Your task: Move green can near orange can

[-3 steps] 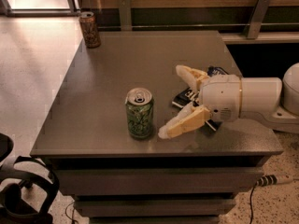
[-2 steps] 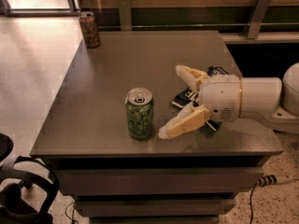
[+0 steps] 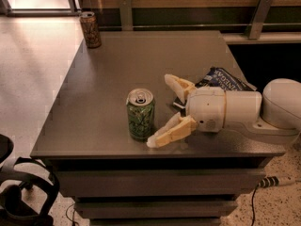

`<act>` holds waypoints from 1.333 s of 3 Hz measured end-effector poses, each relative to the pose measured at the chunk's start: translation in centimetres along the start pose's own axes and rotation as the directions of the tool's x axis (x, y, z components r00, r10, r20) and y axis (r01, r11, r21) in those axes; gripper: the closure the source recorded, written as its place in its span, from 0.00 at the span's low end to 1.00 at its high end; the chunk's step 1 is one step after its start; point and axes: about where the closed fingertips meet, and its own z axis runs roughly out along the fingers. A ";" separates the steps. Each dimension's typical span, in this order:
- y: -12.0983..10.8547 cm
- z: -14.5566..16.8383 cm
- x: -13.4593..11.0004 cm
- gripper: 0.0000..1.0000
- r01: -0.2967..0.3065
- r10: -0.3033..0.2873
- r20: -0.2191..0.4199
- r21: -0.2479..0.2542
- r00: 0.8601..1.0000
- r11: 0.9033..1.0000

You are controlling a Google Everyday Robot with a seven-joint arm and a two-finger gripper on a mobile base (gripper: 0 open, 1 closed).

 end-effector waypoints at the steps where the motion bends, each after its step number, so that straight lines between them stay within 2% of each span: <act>1: 0.4 1.4 0.7 0.00 -0.003 0.004 0.075 -0.017 0.997 1.000; 2: 0.6 2.9 0.8 0.19 0.007 -0.002 0.149 -0.033 0.989 0.999; 4: 0.8 3.2 0.6 0.65 0.012 -0.006 0.150 -0.041 0.989 0.999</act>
Offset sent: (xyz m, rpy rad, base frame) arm 0.0052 0.0378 -0.0195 0.2275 -0.0579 0.0610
